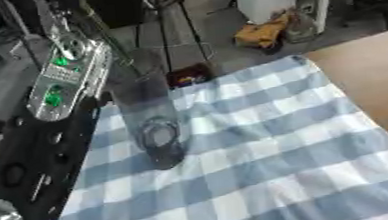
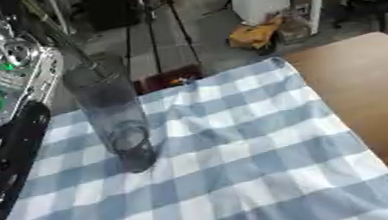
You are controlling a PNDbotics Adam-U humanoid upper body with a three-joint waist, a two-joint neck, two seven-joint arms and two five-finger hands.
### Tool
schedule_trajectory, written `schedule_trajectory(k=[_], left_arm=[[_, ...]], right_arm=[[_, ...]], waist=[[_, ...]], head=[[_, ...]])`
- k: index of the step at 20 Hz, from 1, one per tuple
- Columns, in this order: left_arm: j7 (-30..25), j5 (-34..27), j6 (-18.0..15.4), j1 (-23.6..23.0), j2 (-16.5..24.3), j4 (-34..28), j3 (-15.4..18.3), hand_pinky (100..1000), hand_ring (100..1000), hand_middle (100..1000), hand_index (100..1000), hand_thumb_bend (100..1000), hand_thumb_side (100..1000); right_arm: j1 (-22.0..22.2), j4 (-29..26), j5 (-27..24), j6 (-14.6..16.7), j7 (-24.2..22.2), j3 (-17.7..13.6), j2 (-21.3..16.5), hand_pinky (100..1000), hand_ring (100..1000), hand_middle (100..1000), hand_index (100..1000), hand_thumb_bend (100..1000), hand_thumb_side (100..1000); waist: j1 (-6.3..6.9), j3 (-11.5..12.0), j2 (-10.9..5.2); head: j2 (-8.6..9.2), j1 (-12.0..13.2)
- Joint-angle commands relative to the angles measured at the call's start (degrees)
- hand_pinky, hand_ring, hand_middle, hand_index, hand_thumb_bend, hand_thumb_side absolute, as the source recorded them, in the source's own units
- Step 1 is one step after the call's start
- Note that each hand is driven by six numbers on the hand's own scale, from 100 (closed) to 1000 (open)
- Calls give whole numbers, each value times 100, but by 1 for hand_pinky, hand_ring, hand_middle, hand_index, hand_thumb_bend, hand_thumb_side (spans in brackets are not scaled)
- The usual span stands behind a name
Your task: Arrange flowers into the vase.
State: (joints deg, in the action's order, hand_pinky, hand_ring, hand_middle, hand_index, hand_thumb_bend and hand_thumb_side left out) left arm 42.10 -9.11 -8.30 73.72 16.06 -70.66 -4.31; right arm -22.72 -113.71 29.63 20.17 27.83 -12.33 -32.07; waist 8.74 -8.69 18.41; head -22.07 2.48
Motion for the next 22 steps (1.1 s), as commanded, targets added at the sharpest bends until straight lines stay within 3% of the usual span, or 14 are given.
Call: schedule_trajectory(k=[1,7,22], left_arm=[[68,-24,34,147,64,13,73,100,100,100,100,100,600],[169,2,267,154,75,163,78,100,100,100,100,100,609],[143,258,1019,99,108,383,121,100,100,102,100,265,719]], right_arm=[[-52,-88,24,-6,41,-48,-147,793,784,675,813,100,982],[-40,-88,31,-22,65,-55,-130,793,783,670,813,100,983],[1,-88,59,-93,156,-97,-89,793,783,666,813,100,984]], waist=[[-42,-5,-94],[-34,0,-98],[-49,17,-131]], head=[[61,20],[56,12],[77,-26]])
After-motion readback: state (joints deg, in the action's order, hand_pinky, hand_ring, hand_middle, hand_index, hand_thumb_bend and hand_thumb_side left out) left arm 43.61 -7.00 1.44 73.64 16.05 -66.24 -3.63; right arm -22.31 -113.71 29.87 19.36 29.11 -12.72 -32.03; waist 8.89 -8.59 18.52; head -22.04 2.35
